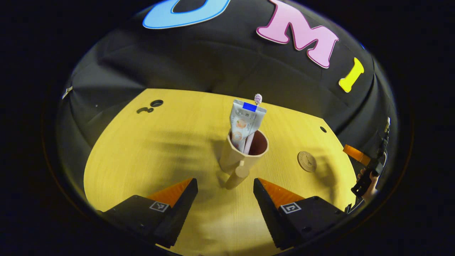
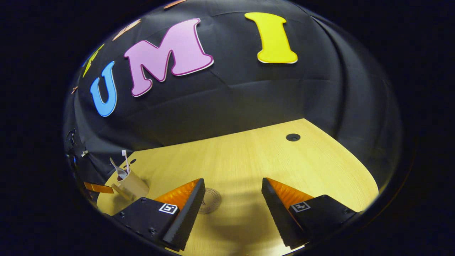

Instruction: Put the toothbrush and toothpaste on the desktop into the cup, then pick up the cup and place it on the coaster on the desktop.

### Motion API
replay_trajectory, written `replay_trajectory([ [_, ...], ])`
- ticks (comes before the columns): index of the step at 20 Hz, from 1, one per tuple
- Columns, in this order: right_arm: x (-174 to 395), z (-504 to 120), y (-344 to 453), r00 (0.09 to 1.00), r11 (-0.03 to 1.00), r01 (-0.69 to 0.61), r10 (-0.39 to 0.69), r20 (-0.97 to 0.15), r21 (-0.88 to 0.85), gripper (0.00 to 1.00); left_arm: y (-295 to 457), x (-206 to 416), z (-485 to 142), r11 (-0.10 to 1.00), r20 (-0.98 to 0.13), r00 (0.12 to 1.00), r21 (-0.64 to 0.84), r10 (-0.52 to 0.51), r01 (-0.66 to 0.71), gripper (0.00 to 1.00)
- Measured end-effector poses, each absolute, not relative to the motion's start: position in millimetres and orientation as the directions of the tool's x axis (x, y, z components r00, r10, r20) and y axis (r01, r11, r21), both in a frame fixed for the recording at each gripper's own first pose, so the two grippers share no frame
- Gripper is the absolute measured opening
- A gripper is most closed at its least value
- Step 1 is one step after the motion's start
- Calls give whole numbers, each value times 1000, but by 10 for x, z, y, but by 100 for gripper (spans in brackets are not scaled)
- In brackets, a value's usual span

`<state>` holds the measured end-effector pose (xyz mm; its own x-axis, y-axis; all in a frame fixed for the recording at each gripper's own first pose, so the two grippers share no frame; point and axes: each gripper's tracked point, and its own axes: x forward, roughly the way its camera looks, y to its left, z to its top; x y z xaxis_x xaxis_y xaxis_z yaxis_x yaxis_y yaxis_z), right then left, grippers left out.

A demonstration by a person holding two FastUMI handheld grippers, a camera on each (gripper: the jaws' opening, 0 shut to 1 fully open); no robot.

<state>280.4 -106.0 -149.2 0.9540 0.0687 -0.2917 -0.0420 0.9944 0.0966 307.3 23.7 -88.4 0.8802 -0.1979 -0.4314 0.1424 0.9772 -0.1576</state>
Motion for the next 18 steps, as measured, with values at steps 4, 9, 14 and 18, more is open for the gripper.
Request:
replay_trajectory([
  [4,2713,-1568,-1375,948,996,8,21,-319,90,98,103,3271,-891,974,-494,840,-94,-224,204,97],
  [9,2542,-1583,-1725,937,997,44,-20,-349,61,98,-2,3496,-988,969,-573,789,-40,-221,242,95],
  [14,2278,-1660,-2014,918,996,78,-54,-394,47,98,-31,3545,-1070,969,-648,735,-22,-201,246,74],
  [18,2101,-1697,-2111,906,995,89,-59,-419,53,98,-52,3544,-1122,975,-679,711,-32,-184,221,53],
])
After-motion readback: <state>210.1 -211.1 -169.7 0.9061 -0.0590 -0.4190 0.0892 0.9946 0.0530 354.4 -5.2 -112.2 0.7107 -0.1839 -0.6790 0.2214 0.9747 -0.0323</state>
